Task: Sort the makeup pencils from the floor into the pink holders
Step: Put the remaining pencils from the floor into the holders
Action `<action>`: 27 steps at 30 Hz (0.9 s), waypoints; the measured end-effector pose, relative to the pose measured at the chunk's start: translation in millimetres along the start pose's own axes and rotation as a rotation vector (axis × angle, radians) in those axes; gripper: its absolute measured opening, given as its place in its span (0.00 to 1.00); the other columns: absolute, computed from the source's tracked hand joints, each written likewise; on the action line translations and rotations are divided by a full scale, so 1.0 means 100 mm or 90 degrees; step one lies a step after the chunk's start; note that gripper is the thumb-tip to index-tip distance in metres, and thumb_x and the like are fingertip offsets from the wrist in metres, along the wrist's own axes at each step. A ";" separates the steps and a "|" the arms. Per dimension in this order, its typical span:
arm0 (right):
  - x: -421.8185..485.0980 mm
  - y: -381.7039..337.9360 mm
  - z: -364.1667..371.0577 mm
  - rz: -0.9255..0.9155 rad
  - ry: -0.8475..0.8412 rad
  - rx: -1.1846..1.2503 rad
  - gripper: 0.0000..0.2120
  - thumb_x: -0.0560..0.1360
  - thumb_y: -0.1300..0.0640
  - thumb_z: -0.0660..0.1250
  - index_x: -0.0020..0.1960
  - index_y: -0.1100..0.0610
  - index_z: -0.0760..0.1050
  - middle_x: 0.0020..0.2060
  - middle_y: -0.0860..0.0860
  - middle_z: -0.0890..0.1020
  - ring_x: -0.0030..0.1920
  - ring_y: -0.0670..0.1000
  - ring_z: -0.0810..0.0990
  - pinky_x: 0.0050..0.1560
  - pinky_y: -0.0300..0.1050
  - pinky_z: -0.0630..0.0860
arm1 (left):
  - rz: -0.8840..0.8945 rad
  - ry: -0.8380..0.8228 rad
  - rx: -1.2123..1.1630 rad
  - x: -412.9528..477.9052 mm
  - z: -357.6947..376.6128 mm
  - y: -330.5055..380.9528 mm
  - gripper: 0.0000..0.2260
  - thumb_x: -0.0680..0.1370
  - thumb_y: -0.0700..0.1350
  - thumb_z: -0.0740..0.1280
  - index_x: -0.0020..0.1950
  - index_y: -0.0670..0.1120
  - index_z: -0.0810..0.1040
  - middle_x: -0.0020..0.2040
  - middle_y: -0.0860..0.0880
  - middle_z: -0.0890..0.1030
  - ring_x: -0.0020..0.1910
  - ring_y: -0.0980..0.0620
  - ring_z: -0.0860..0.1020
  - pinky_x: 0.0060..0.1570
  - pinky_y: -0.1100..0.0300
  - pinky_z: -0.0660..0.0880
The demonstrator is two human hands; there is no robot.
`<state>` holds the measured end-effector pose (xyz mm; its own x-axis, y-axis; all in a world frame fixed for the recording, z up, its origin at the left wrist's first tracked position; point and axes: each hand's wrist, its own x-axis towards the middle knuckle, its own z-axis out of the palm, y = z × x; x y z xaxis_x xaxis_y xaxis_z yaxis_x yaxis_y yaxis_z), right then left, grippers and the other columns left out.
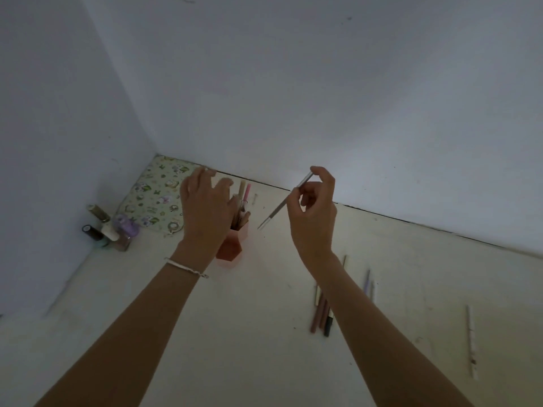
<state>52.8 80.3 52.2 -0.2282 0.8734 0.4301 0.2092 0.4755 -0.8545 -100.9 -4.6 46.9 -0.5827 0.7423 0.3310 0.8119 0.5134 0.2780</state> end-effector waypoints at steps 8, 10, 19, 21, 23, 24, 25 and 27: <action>-0.15 -0.02 0.48 -0.052 -0.090 -0.048 0.17 0.79 0.59 0.63 0.64 0.48 0.63 0.40 0.42 0.74 0.38 0.43 0.72 0.42 0.39 0.74 | -0.036 0.189 -0.125 0.15 -0.52 -0.11 0.15 0.78 0.44 0.61 0.64 0.46 0.76 0.61 0.45 0.77 0.66 0.44 0.70 0.65 0.49 0.64; -0.22 0.04 0.53 -0.097 -0.142 -0.111 0.15 0.79 0.59 0.63 0.64 0.52 0.66 0.41 0.45 0.77 0.41 0.45 0.73 0.44 0.41 0.76 | -0.040 0.193 -0.151 0.13 -0.58 -0.09 0.15 0.77 0.42 0.62 0.64 0.45 0.76 0.61 0.45 0.77 0.65 0.45 0.70 0.64 0.51 0.65; 0.01 0.11 -0.04 -0.035 0.047 -0.088 0.18 0.72 0.67 0.58 0.60 0.60 0.75 0.48 0.52 0.78 0.42 0.46 0.75 0.45 0.31 0.71 | -0.009 0.017 -0.335 -0.26 -0.17 0.63 0.08 0.76 0.39 0.64 0.54 0.48 0.74 0.46 0.53 0.78 0.43 0.55 0.78 0.47 0.60 0.78; 0.11 0.17 -0.35 0.026 0.070 -0.089 0.18 0.71 0.68 0.59 0.59 0.57 0.75 0.46 0.50 0.78 0.38 0.45 0.74 0.42 0.29 0.69 | -0.021 -0.178 -0.291 -0.44 0.16 0.87 0.09 0.76 0.41 0.65 0.55 0.48 0.74 0.44 0.53 0.79 0.42 0.55 0.79 0.46 0.58 0.79; 0.15 0.26 -0.63 0.056 0.071 -0.110 0.19 0.70 0.69 0.59 0.57 0.55 0.75 0.45 0.49 0.78 0.35 0.42 0.72 0.39 0.27 0.68 | -0.036 -0.326 -0.254 -0.60 0.47 1.09 0.10 0.77 0.43 0.65 0.58 0.47 0.74 0.47 0.50 0.82 0.47 0.51 0.80 0.50 0.55 0.79; 0.15 0.32 -0.76 0.066 0.070 -0.121 0.19 0.70 0.69 0.59 0.57 0.55 0.76 0.44 0.49 0.78 0.34 0.42 0.72 0.39 0.27 0.68 | -0.035 -0.365 -0.236 -0.67 0.60 1.18 0.11 0.77 0.44 0.65 0.58 0.46 0.74 0.49 0.48 0.82 0.49 0.49 0.80 0.51 0.53 0.78; 0.13 0.36 -0.87 0.074 0.069 -0.130 0.19 0.70 0.69 0.59 0.56 0.54 0.76 0.44 0.49 0.79 0.34 0.42 0.72 0.38 0.28 0.68 | -0.029 -0.386 -0.215 -0.72 0.71 1.26 0.11 0.77 0.45 0.64 0.59 0.45 0.73 0.51 0.47 0.81 0.50 0.47 0.80 0.51 0.53 0.78; 0.07 0.50 -1.07 0.093 0.065 -0.152 0.18 0.71 0.70 0.60 0.55 0.54 0.76 0.43 0.49 0.79 0.33 0.43 0.72 0.38 0.32 0.69 | -0.004 -0.392 -0.177 -0.80 0.90 1.45 0.13 0.79 0.47 0.64 0.60 0.44 0.71 0.53 0.45 0.80 0.51 0.45 0.79 0.49 0.54 0.77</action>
<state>163.1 121.7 43.8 -0.0845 0.9345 0.3457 0.4532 0.3450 -0.8220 66.5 49.7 -20.5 -0.3935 0.8919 -0.2230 0.7210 0.4499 0.5270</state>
